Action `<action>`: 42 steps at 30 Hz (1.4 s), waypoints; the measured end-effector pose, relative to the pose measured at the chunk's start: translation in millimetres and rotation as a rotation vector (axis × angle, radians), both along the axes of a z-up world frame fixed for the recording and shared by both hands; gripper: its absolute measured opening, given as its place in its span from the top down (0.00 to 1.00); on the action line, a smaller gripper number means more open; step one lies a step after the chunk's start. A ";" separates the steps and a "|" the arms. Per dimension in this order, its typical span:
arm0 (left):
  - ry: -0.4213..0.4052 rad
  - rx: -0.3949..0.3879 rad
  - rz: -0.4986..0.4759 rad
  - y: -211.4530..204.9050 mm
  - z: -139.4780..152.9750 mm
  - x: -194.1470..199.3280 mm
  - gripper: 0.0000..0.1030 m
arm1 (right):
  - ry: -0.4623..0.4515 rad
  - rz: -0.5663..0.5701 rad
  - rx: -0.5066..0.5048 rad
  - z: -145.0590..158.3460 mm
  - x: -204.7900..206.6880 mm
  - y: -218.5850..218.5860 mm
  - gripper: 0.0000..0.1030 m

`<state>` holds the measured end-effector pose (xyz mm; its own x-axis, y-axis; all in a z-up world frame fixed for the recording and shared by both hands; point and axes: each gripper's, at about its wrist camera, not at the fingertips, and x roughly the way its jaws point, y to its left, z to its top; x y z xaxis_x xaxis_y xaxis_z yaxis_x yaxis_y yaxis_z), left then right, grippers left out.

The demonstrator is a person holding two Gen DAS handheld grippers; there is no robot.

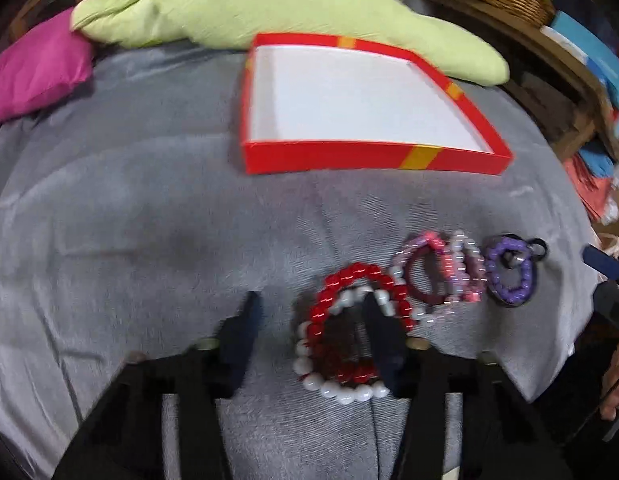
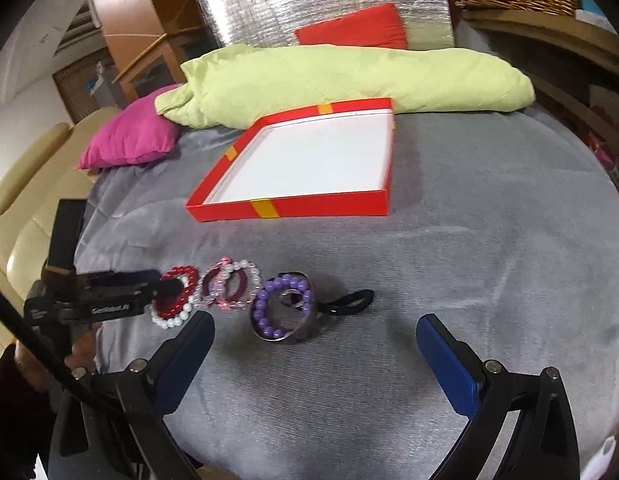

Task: Organize jewelry
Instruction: 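Grasp the red beaded bracelet with the left tool while the right tool grasps the silver bangle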

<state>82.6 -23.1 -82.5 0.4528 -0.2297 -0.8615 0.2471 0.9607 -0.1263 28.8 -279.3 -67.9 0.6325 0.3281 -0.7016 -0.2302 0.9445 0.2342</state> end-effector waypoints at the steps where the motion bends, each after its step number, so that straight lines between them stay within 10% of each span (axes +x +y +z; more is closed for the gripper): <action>1: 0.009 -0.015 -0.009 -0.1 -0.4 1.6 0.77 | -0.007 0.029 -0.005 0.9 0.6 5.1 0.01; 19: -0.034 -0.130 0.043 23.6 11.4 21.3 0.90 | 0.046 0.195 -0.265 -33.7 48.3 59.8 0.01; 28: -0.094 -0.168 0.060 35.6 24.6 10.4 0.91 | 0.069 0.198 -0.221 -39.2 49.2 51.4 0.40; 31: -0.118 -0.169 0.054 34.3 29.5 7.3 0.91 | 0.074 0.192 -0.191 -36.6 46.4 43.5 0.70; 39: -0.128 -0.159 0.060 33.0 31.3 5.2 0.91 | 0.130 0.219 -0.060 -29.6 33.3 23.7 0.64; 42: -0.125 -0.153 0.060 31.9 29.8 4.1 0.91 | 0.105 0.205 -0.095 -27.1 28.0 27.1 0.16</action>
<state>86.8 8.8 -52.7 0.5705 -0.3227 -0.7552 0.2129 0.9462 -0.2435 56.8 -252.2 -95.0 0.4820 0.3714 -0.7936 -0.3981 0.8996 0.1793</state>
